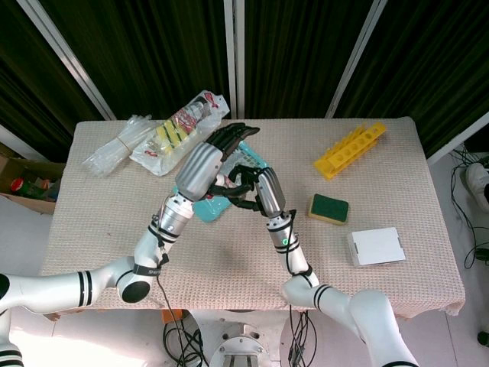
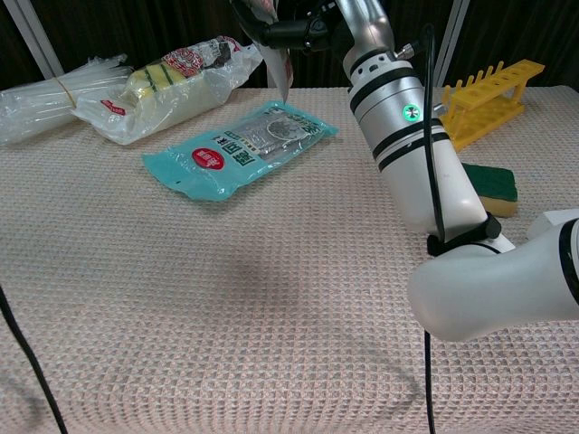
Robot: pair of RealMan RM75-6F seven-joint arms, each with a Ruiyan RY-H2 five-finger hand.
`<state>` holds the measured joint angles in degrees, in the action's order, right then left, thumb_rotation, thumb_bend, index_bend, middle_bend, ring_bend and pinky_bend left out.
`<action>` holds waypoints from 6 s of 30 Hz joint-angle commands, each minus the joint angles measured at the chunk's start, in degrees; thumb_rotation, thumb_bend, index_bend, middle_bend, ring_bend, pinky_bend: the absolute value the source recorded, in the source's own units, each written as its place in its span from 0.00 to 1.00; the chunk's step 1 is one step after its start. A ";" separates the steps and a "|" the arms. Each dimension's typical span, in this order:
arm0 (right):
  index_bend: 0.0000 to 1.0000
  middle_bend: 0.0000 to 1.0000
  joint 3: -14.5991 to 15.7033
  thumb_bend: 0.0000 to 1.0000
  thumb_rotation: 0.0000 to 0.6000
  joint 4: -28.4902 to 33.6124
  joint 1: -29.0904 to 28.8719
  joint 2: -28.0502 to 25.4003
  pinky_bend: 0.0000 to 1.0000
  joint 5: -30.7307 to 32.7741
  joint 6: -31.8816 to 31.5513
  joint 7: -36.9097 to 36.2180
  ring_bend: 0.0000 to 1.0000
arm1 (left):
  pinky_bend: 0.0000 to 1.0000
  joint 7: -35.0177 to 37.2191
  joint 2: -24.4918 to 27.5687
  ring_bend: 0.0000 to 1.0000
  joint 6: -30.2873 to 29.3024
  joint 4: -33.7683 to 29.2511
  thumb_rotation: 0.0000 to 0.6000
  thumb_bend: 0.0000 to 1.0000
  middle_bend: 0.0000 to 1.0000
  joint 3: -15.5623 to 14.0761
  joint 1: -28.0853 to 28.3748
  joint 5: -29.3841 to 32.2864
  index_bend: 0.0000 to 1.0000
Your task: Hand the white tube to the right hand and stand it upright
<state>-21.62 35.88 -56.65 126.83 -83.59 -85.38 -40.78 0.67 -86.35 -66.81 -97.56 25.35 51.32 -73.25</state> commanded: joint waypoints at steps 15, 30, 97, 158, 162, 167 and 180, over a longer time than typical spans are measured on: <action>1.00 0.84 0.07 0.52 1.00 0.49 0.09 -0.16 0.87 -0.38 -0.80 -0.21 0.75 | 0.18 -1.02 -0.61 0.11 -0.78 0.31 0.00 0.00 0.18 -0.41 0.90 0.23 0.14; 1.00 0.84 0.02 0.52 1.00 1.80 -0.43 -0.29 0.87 -0.63 -0.49 1.36 0.75 | 0.18 -8.69 0.40 0.11 0.26 1.11 0.00 0.00 0.21 -2.89 2.05 -0.94 0.14; 1.00 0.86 -0.06 0.52 1.00 8.82 -0.55 -2.48 0.89 0.48 6.08 7.20 0.78 | 0.16 -26.54 4.11 0.11 2.32 -4.60 0.00 0.00 0.29 -5.86 4.98 9.88 0.23; 0.00 0.00 6.81 0.00 1.00 48.51 12.64 -42.07 0.00 15.14 26.97 49.52 0.00 | 0.17 0.31 20.04 0.12 -16.40 -4.06 0.00 0.00 0.19 -13.34 -24.32 5.96 0.17; 0.00 0.00 8.87 0.00 1.00 55.63 18.74 -47.48 0.00 14.32 19.31 52.02 0.00 | 0.17 -1.74 19.91 0.12 -19.06 -3.05 0.00 0.00 0.19 -15.60 -27.14 2.80 0.16; 0.00 0.00 13.16 0.00 1.00 59.13 29.03 -51.61 0.00 12.86 7.51 51.78 0.00 | 0.17 -6.18 18.42 0.11 -23.87 -1.20 0.00 0.00 0.19 -19.49 -31.76 -0.99 0.15; 0.00 0.00 17.52 0.00 1.00 49.36 42.33 -46.66 0.00 14.79 -0.28 45.27 0.00 | 0.17 -9.71 15.53 0.11 -24.17 3.29 0.00 0.00 0.17 -25.17 -39.85 -1.41 0.15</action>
